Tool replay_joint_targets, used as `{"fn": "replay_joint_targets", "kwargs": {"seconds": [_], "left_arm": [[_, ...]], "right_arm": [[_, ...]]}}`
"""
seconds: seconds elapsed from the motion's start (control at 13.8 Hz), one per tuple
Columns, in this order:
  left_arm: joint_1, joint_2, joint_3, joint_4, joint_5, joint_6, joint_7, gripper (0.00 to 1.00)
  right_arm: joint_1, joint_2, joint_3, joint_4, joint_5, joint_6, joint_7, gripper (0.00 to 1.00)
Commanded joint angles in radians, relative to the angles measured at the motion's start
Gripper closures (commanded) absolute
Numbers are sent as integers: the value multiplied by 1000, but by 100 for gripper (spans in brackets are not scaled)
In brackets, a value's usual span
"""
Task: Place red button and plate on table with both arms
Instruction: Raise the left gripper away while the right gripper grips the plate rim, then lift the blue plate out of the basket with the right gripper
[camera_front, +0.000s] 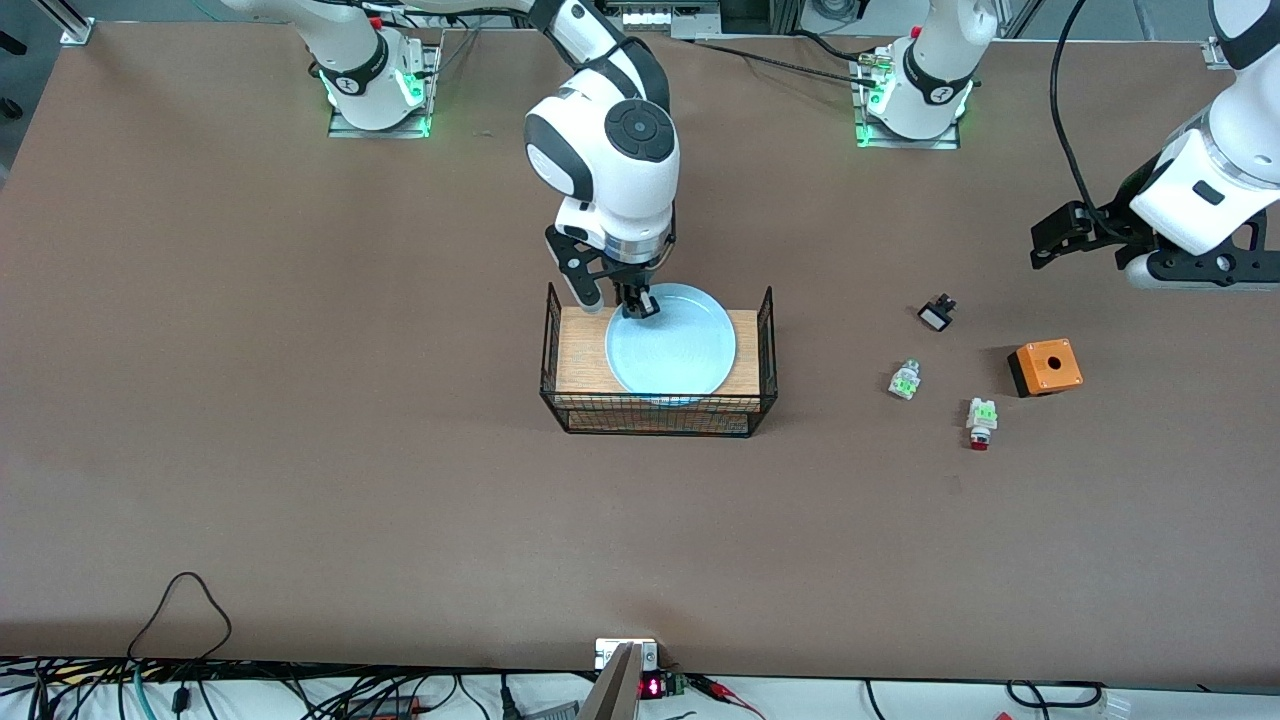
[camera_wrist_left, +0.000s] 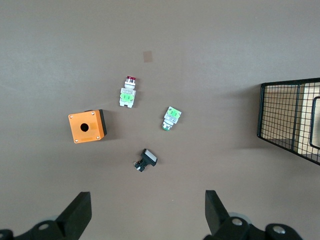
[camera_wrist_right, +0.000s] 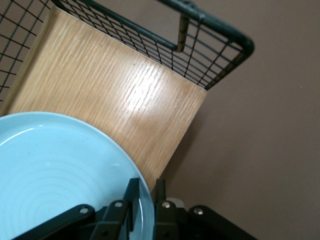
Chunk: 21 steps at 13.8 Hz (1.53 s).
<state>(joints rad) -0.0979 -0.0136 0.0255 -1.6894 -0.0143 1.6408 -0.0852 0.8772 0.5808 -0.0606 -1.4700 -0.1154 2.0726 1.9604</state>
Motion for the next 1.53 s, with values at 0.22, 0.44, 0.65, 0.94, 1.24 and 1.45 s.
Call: {"fn": "replay_joint_targets", "kwargs": {"seconds": [0.22, 0.44, 0.65, 0.94, 1.24, 1.45], "left_arm": [[3, 9, 8, 27, 8, -35, -2, 0], [3, 9, 8, 27, 8, -35, -2, 0], [3, 9, 8, 27, 8, -36, -4, 0], [3, 9, 8, 28, 8, -36, -4, 0], [3, 9, 8, 28, 8, -38, -5, 0], [3, 9, 8, 28, 8, -39, -5, 0]], "right_arm": [[-4, -45, -1, 16, 2, -54, -6, 100], [-21, -100, -2, 54, 32, -153, -17, 100], [-21, -130, -4, 102, 77, -245, -40, 100], [-21, -170, -28, 114, 129, -311, -38, 100], [-20, -188, -44, 192, 143, -419, -78, 100], [-21, -219, -79, 256, 143, -543, -237, 100]]}}
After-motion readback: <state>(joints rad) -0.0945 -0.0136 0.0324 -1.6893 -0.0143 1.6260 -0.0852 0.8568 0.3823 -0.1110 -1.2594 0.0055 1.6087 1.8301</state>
